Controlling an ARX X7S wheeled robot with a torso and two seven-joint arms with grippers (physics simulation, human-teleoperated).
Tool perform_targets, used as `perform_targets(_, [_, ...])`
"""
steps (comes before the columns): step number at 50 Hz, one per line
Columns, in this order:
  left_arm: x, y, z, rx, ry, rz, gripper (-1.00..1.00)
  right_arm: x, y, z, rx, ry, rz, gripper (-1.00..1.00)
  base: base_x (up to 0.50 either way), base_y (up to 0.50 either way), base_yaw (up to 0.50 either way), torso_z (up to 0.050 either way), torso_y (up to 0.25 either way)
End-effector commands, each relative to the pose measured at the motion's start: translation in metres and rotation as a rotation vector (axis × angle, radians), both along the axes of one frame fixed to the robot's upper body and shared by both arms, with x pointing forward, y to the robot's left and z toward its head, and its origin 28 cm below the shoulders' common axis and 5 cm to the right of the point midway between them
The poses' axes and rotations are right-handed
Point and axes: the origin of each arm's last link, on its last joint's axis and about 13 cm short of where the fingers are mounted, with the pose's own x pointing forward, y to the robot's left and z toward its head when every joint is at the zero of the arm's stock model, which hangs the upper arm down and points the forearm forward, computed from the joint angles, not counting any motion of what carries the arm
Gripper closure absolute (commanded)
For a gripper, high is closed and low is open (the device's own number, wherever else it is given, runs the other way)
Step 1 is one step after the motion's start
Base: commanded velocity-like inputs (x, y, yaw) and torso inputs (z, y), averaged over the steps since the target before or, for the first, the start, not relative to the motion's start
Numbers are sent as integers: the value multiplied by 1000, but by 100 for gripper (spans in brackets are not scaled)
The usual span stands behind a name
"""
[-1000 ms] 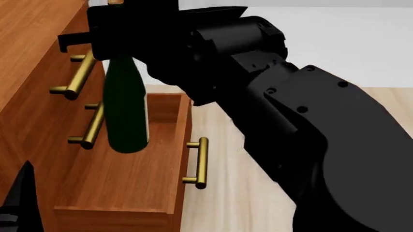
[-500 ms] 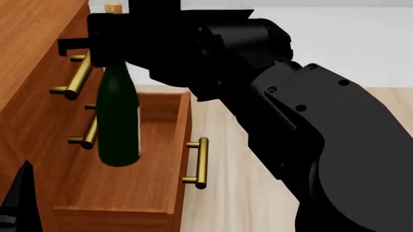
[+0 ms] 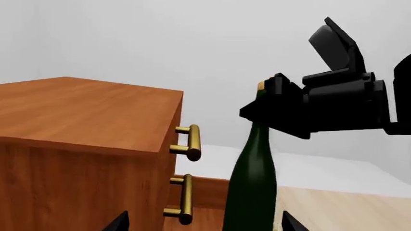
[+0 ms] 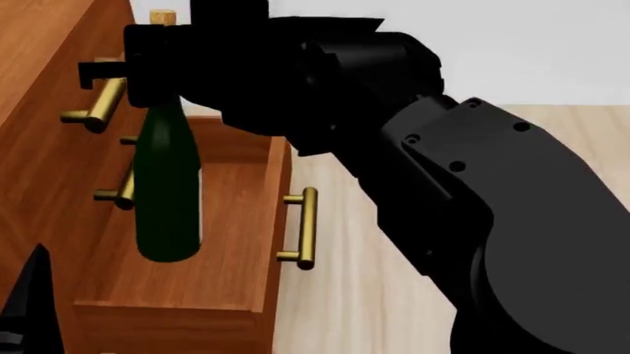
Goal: Put the wine bottle in the bottom drawer of the cabinet.
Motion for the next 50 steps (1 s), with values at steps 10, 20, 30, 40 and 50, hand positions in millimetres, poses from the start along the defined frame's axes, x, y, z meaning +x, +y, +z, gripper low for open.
perform_targets(10, [0,0,0,1,1,-8,-100,-1,3,2,36,-7,46,100,0,0,0,10,-185])
perform_targets(20, [-1,1,0,-2,1,-2,-100,-1,2,2,31,-5,33,100,0,0,0,10,-182])
perform_targets(30, [-1,0,0,-3,0,0,-100,-1,3,3,28,-12,23,100,0,0,0,10,-180])
perform_targets(40, [-1,1,-2,-2,0,1,-100,0,1,2,27,-10,17,100,0,0,0,10,-179])
perform_targets(50, [-1,1,-1,-1,-2,4,-100,-1,2,-1,18,-4,20,100,0,0,0,10,-178])
